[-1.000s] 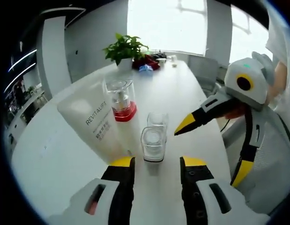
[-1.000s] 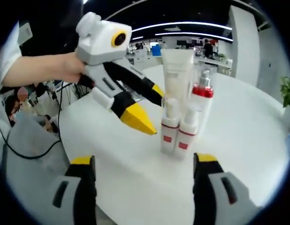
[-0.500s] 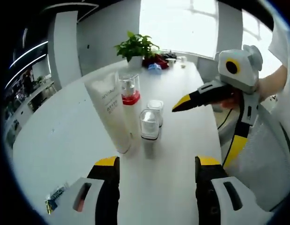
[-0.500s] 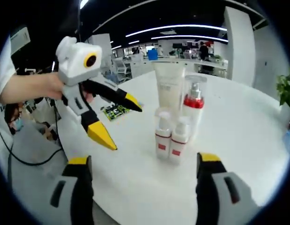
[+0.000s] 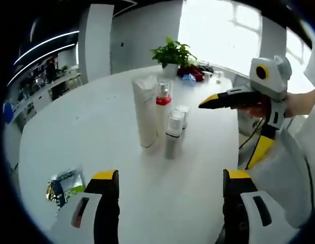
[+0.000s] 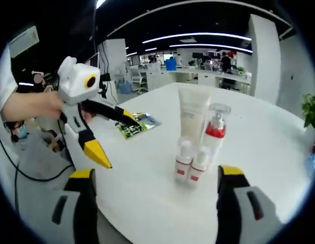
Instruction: Arrange the skincare products in the storage area until every visible bottle or jar stands upright without overlapping.
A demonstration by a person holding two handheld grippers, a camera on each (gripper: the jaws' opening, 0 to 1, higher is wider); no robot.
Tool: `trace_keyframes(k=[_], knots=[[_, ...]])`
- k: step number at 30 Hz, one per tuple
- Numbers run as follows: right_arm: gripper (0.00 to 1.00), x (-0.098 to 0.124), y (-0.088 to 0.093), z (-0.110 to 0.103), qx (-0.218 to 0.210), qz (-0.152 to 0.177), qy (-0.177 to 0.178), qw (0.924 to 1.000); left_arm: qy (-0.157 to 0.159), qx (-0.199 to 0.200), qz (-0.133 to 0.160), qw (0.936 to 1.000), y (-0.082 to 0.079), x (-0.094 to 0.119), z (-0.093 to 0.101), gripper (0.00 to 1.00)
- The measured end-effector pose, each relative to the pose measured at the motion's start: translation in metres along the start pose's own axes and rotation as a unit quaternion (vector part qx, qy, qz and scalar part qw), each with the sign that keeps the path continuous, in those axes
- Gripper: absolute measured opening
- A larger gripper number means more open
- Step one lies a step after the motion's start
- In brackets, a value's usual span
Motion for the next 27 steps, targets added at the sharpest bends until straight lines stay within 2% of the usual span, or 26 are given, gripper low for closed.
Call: trace_keyframes(k=[10,17,22,27], knots=[[1.0,0.02,0.005,0.005,-0.012,0.0,0.019,0.9997,-0.052,0.031,0.017,0.998,0.01,0.034,0.001,0.89],[1.0,0.032,0.017,0.002,-0.031,-0.001,0.037,0.9989,-0.084,0.051,0.026,0.9949,0.017,0.053,0.006,0.92],[1.0,0.037,0.029,-0.001,-0.027,-0.011,0.043,0.9987,-0.114,0.044,0.024,0.9922,0.026,0.063,0.006,0.95],[1.0,0.042,0.032,-0.004,-0.025,-0.013,0.045,0.9986,-0.132,0.061,0.031,0.9888,0.034,0.074,0.01,0.97]])
Point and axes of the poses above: the point that each gripper's makers call its tool centre point, and the gripper's own axes: x roughly backward along the fingers, z roughly to its right, y roughly out of its underside, the point moved 3 cm from there along x, roughly backward along the fingers, and after that the axes turned 12 degrees about z, right-handed, at the moved point
